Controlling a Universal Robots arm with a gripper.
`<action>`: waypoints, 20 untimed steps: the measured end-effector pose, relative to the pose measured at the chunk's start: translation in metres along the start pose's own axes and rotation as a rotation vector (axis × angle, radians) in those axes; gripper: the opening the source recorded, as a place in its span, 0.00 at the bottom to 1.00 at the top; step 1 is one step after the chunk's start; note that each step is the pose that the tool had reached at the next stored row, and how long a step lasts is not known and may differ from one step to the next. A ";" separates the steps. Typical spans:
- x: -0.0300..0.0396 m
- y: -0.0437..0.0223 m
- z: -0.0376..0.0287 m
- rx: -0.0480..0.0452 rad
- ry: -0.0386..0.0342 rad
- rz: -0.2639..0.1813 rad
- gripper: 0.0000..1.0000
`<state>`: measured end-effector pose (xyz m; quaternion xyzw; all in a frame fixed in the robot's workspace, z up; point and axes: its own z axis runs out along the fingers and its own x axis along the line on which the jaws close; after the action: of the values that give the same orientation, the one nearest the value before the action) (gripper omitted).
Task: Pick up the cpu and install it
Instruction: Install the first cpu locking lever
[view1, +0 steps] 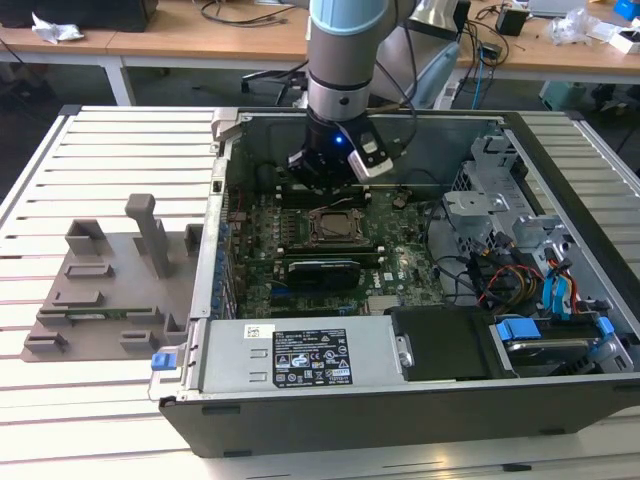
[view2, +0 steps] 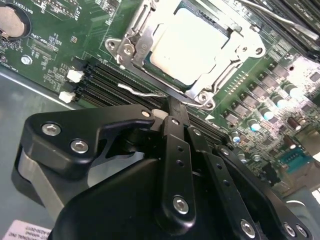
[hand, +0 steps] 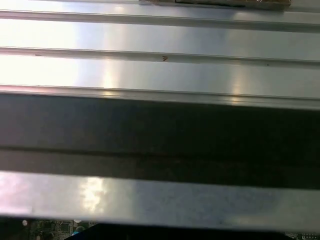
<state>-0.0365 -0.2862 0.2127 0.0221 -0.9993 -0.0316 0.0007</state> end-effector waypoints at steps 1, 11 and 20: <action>-0.0011 -0.0001 0.0005 0.0004 0.0002 0.000 0.11; -0.0125 -0.0010 0.0069 0.0034 0.0017 -0.001 0.11; -0.0172 -0.0032 0.0101 0.0089 0.0021 -0.001 0.11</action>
<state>-0.0192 -0.2880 0.2024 0.0225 -0.9994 -0.0271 0.0016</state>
